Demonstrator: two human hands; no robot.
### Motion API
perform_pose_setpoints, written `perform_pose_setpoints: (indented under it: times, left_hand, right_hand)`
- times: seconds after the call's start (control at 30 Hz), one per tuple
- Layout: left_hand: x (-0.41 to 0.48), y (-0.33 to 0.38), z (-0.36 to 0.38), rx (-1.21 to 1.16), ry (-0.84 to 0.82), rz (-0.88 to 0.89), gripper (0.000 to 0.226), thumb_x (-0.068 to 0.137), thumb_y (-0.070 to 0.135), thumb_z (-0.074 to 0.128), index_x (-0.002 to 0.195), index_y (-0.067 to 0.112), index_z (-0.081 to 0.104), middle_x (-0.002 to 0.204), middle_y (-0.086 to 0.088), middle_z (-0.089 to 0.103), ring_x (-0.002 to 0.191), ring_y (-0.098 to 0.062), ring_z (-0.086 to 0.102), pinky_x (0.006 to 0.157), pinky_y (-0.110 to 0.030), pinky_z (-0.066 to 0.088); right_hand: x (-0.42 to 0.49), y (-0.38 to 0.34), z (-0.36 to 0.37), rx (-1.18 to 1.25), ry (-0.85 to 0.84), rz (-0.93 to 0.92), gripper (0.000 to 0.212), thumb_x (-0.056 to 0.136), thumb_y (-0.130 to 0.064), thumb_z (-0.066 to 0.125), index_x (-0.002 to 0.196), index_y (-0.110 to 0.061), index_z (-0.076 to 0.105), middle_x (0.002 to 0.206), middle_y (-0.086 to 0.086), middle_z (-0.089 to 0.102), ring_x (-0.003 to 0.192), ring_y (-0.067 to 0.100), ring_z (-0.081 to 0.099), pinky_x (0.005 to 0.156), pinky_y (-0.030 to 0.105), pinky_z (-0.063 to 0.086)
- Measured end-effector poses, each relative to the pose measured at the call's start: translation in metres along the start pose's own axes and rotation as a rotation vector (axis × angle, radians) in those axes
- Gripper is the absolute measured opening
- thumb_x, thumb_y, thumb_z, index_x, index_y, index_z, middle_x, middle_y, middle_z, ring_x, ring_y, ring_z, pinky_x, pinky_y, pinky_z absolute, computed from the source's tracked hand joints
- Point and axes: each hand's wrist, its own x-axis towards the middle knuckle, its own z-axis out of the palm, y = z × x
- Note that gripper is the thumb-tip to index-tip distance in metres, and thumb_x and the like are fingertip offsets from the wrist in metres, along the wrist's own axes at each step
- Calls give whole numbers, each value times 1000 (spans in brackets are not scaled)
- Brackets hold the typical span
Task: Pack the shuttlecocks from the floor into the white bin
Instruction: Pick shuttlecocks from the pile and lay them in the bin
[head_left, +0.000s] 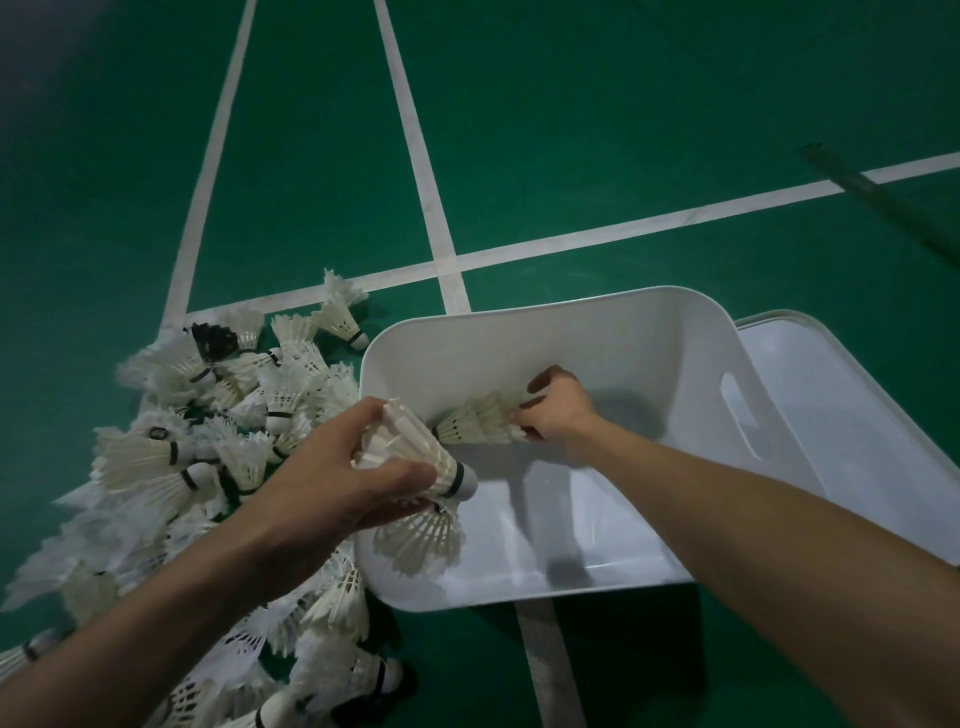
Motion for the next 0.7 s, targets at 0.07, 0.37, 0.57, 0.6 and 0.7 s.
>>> perform_pose_setpoints:
  times: [0.07,0.37,0.57,0.6,0.7]
  left_hand:
    - [0,-1,-1,0,-8,-1,54,56,12,73,108,10,59,108,-17,65,92,-30,70,75,-35,58]
    - [1,-2,-1,-12,-16,-10,57,56,11,72,111,10,57,110,-18,63,92,-29,70,75,-34,58]
    - [-1,-2,-1,17,-11,-3,53,57,12,73,108,10,59,107,-18,65,91,-30,70,78,-38,58]
    - [-1,-2,-1,20,-8,-4,52,58,11,73,108,10,59,106,-18,66,91,-30,70,78,-37,58]
    - [1,-4,1,41,9,2,44,68,2,73,108,12,59,105,-17,67,89,-28,70,76,-36,59]
  right_hand:
    - [1,0,3,-56,-4,-21,36,70,-9,84,81,-18,50,96,14,68,89,29,67,80,46,58]
    - [-5,4,3,-24,-79,-26,42,77,-10,74,112,-11,51,95,14,62,79,25,62,67,35,54]
    - [-7,4,3,96,-103,30,44,79,-1,74,109,-11,45,92,14,61,72,19,56,54,26,49]
    - [-7,4,3,109,-103,31,43,80,-1,74,109,-11,44,92,13,60,75,20,57,57,26,50]
    - [-5,6,4,115,-92,11,43,80,-4,75,108,-11,43,101,17,62,83,23,60,64,29,53]
